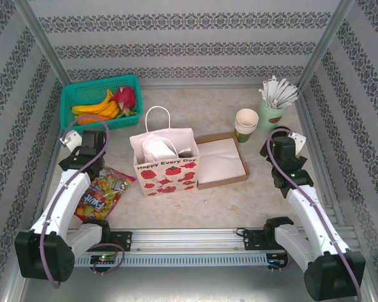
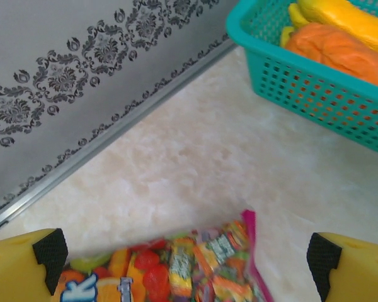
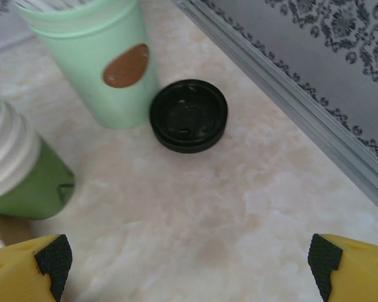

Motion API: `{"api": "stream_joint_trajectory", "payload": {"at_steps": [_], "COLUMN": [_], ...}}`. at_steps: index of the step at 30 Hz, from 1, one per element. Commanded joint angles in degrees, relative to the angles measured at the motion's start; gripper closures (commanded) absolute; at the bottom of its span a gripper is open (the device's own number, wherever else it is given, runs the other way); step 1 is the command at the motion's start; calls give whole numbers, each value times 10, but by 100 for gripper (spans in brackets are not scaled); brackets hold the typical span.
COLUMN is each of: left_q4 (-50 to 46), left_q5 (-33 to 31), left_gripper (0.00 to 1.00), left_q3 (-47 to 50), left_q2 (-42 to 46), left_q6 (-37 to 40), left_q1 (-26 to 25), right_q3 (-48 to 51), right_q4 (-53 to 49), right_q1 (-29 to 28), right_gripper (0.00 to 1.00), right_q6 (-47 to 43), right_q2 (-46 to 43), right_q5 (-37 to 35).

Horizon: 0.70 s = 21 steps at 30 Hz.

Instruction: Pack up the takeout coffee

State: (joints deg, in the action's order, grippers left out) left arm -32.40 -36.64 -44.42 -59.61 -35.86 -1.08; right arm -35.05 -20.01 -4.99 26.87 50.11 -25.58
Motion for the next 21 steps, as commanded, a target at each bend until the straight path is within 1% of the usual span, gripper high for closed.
{"api": "stream_joint_trajectory", "payload": {"at_steps": [1,5,8,12,17,18,19,20,21], "left_q4": [158,273,349,479,684,662,663,700,758], "left_q5": [-23,46,109,164,270,284,300,331,360], "left_gripper": [0,0,0,0,0,0,1,0,0], "left_q3": [52,100,122,168,221,210,205,218,236], "left_q2": [-11,-47,-85,-121,-172,-175,-180,-186,-198], "left_q6": [72,134,175,218,284,291,293,290,289], "left_q1": [25,55,69,69,68,67,65,64,62], "right_q3": [28,46,34,28,21,22,25,30,35], "right_q4": [70,127,141,168,176,179,186,198,212], "right_q1": [15,38,48,50,49,50,50,50,49], "right_gripper": [2,2,2,2,2,2,2,2,2], "right_q6": [-6,-23,-41,-70,-88,-89,-90,-92,-94], "right_q2": [28,79,108,139,160,160,160,160,161], "right_q5": [-33,0,18,41,66,68,68,69,69]}}
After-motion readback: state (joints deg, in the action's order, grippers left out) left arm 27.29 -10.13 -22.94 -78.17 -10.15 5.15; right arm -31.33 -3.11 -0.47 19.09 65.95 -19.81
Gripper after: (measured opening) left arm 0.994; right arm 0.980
